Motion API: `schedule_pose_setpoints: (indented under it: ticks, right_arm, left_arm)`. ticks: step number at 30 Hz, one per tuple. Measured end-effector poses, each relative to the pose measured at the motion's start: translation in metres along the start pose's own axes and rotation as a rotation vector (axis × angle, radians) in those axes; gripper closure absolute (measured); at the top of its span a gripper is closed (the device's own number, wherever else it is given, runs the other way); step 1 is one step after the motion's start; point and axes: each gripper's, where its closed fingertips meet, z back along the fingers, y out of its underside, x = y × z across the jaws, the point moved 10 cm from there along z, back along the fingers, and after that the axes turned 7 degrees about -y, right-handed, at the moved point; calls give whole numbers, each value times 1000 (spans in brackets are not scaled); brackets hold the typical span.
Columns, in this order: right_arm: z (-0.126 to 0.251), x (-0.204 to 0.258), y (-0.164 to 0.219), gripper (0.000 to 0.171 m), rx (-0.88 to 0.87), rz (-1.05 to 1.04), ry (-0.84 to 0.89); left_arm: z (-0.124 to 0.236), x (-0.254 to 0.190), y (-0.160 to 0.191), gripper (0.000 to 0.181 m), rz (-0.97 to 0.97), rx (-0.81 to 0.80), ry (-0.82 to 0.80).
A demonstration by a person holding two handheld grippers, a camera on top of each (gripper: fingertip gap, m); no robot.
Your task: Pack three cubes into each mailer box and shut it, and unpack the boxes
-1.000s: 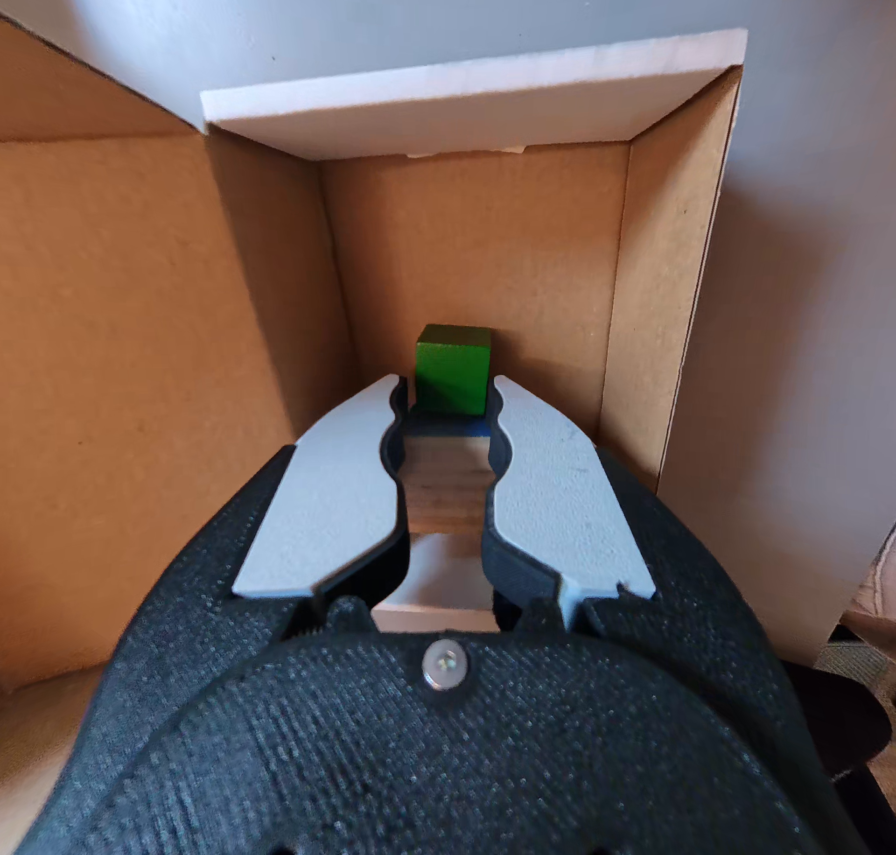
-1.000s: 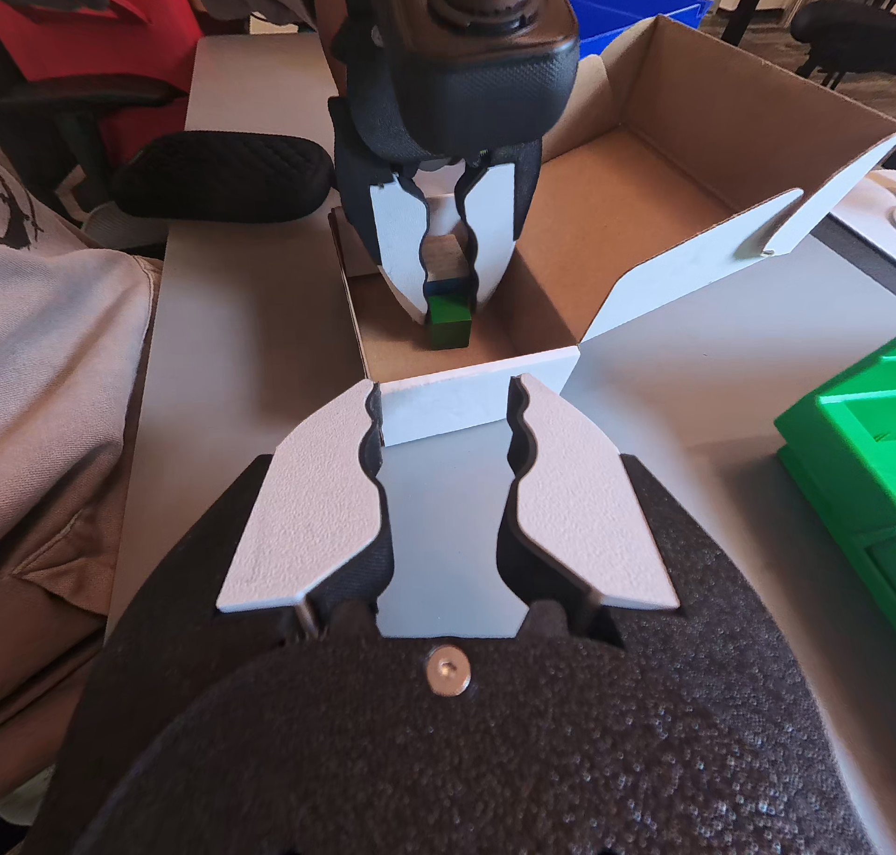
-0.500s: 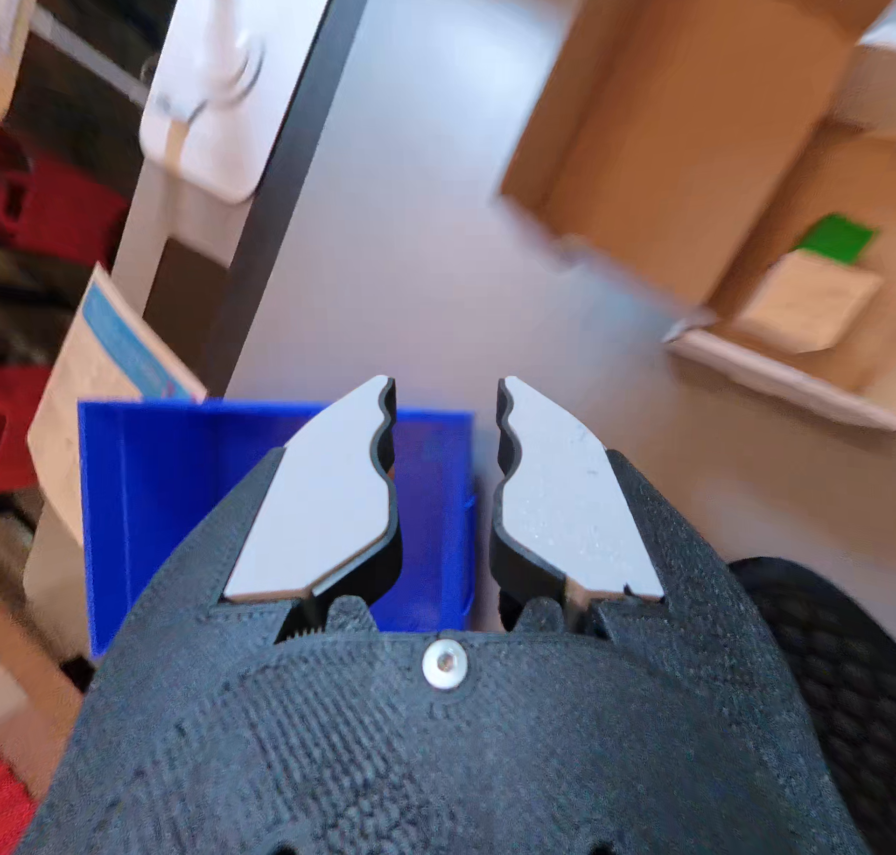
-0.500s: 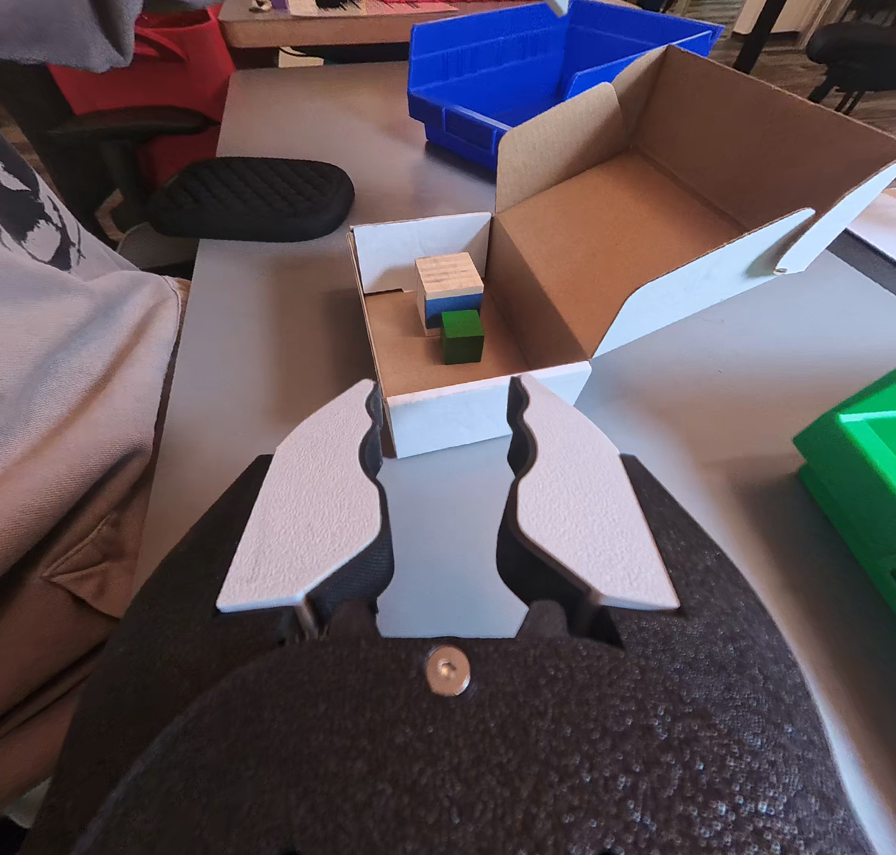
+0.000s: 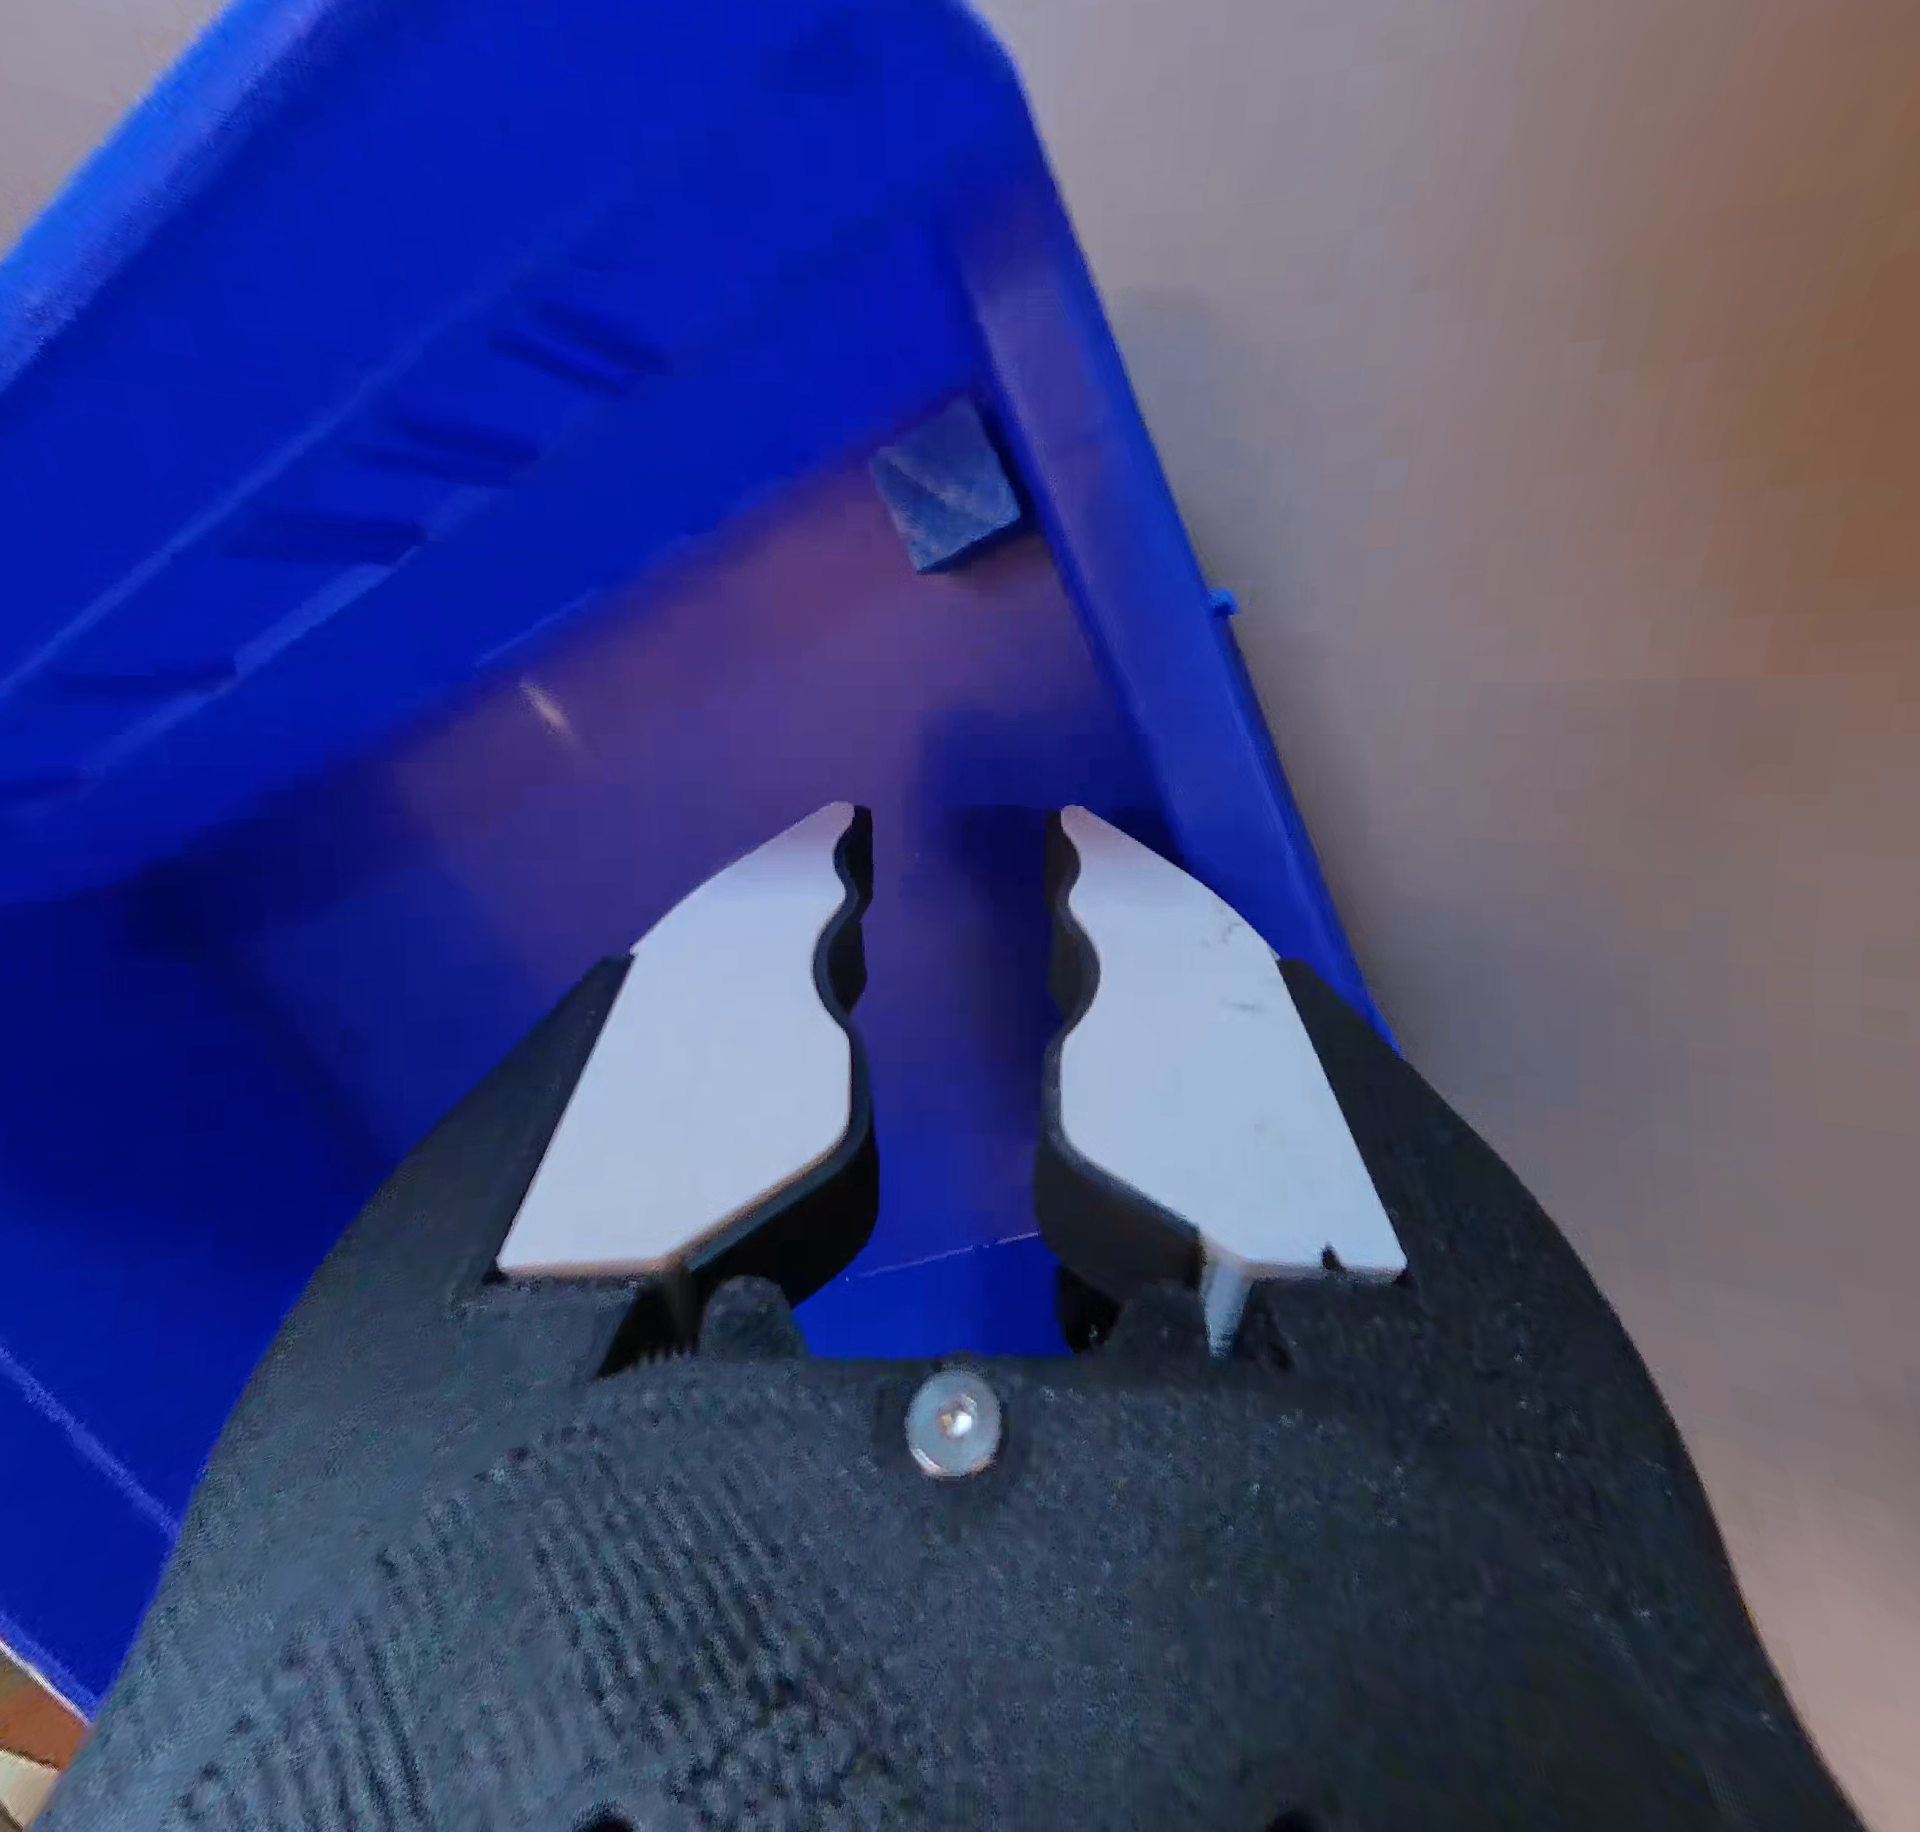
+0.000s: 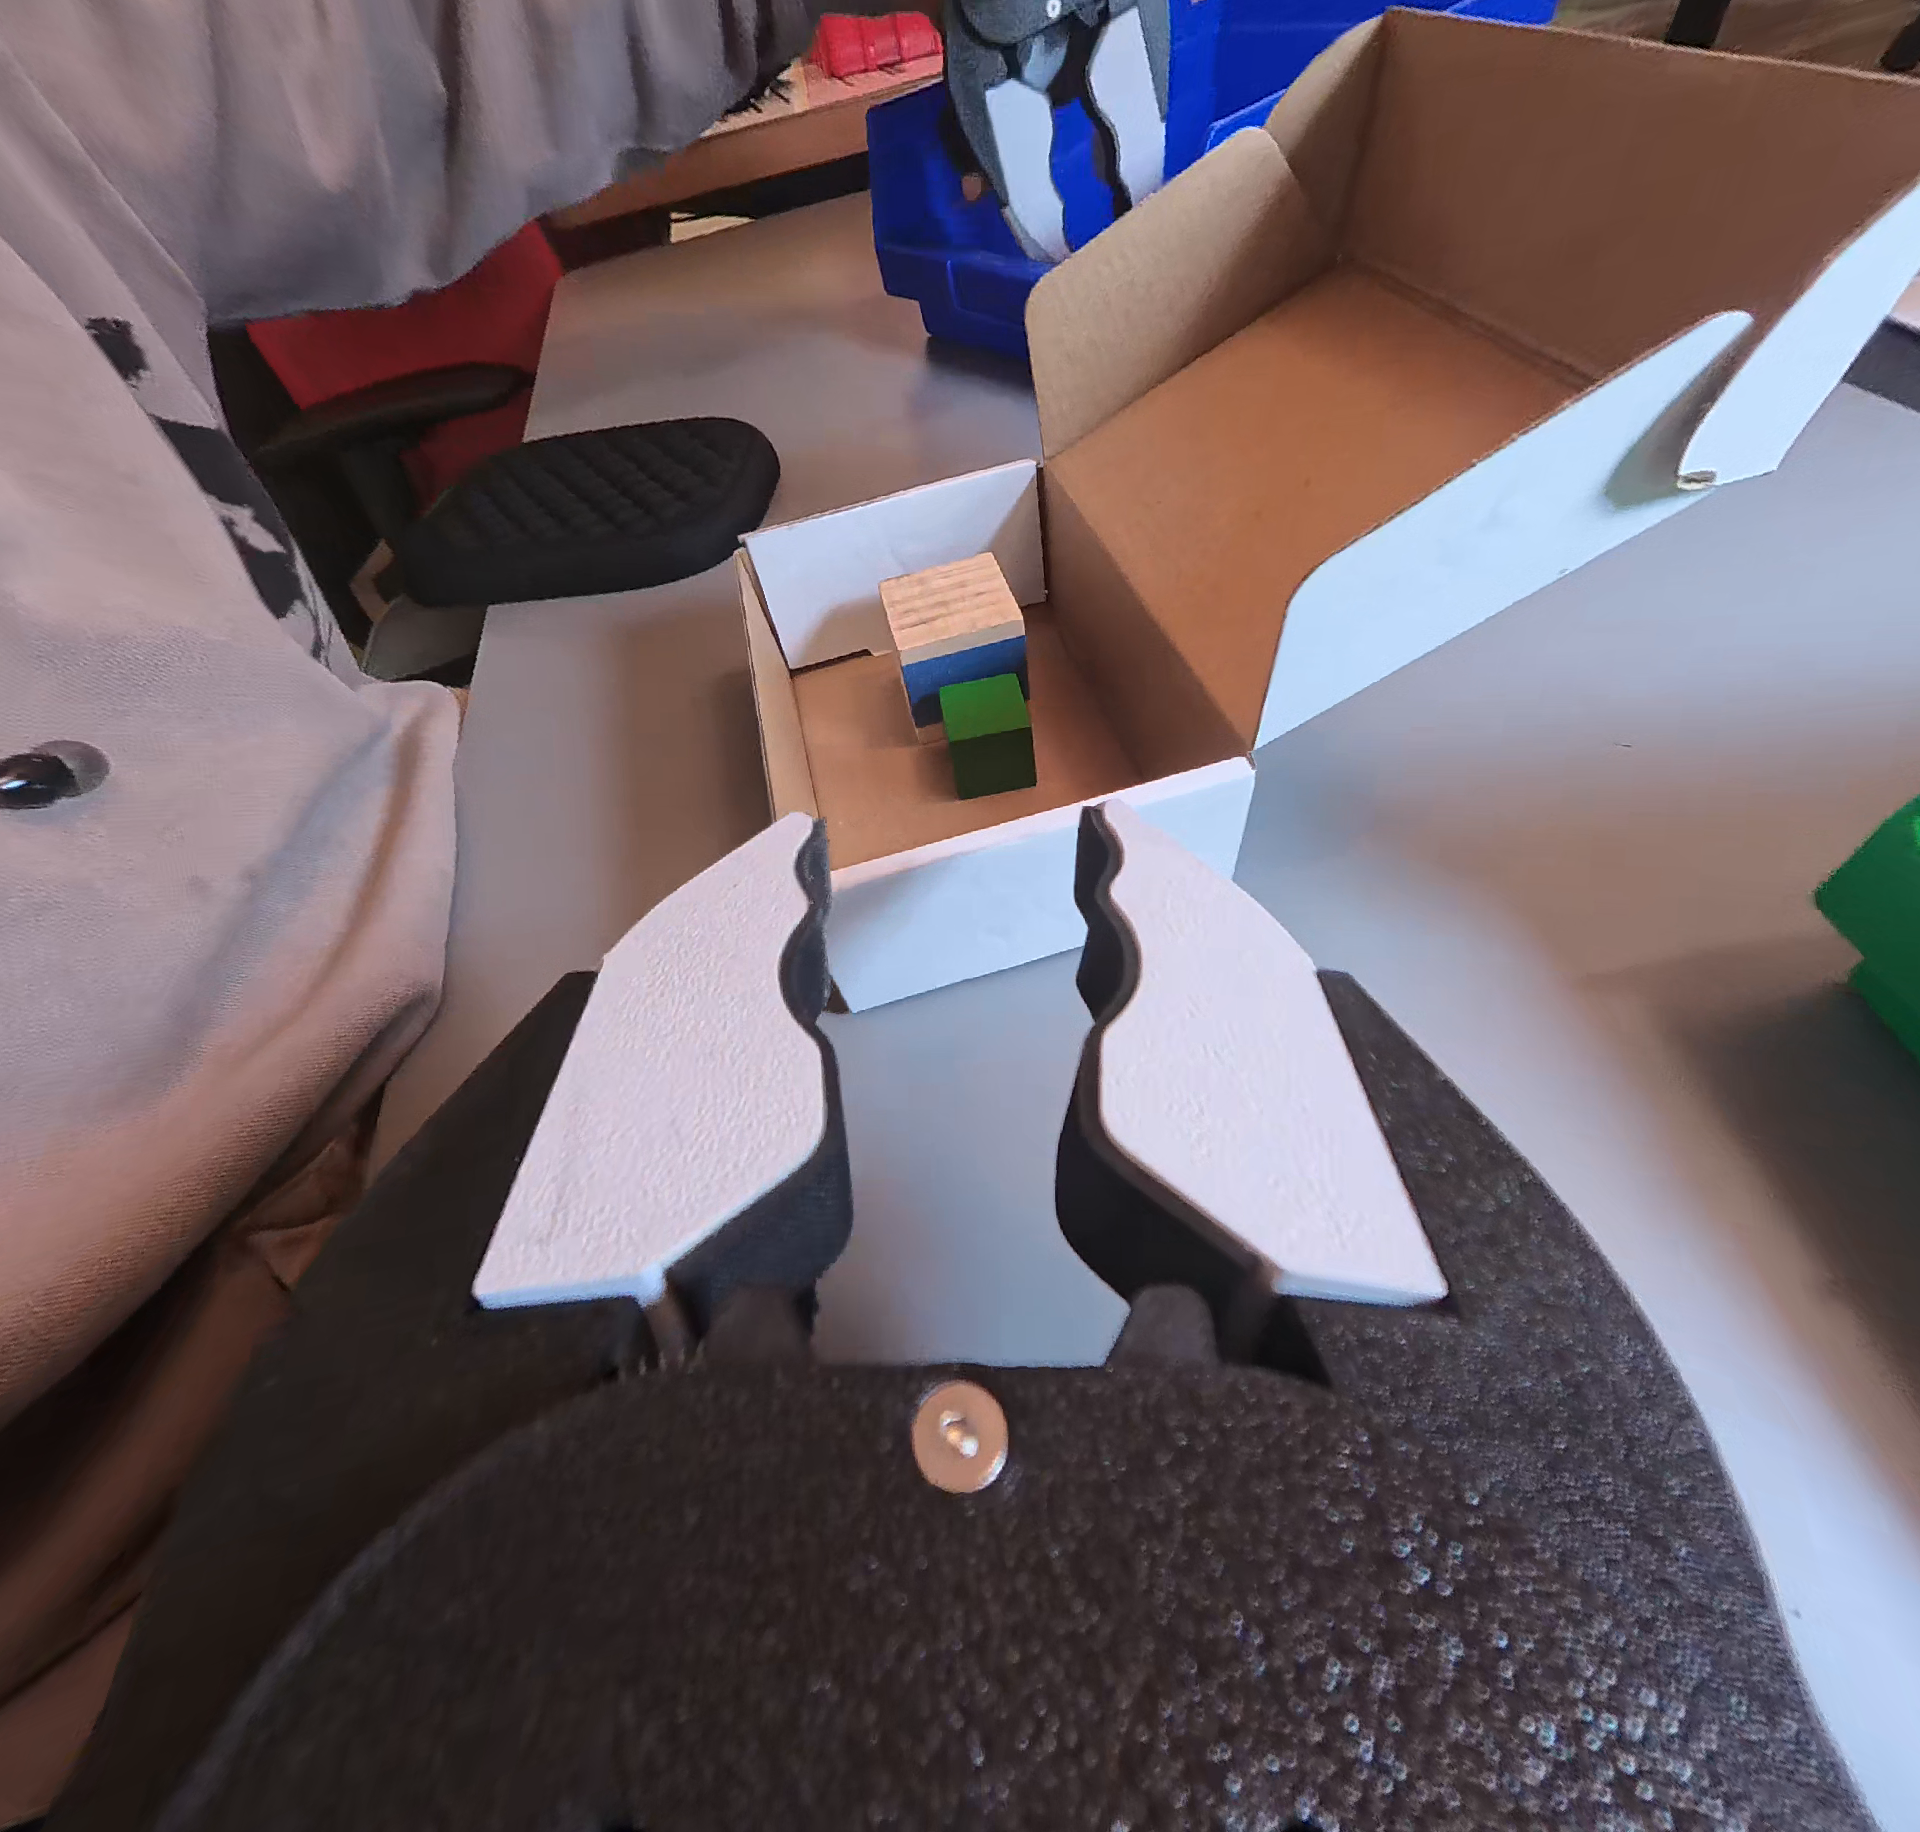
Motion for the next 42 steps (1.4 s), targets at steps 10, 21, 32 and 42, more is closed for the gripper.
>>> schedule_pose_setpoints:
  ticks: [10, 21, 32, 42]
  right_arm:
    - [-1, -11, 0, 127, -10, -63, -4]
    - [0, -15, 1, 129, -24, -97, -8]
    - [1, -12, 0, 131, -28, -75, -9]
    - [1, -10, 1, 131, -21, -62, -1]
  left_arm:
    - [-17, 12, -14, 145, -103, -107, 58]
    - [-43, 20, -28, 151, 91, -203, 183]
    - [-32, 29, -10, 150, 216, -103, 36]
    - [-37, 24, -34, 144, 291, -155, 140]
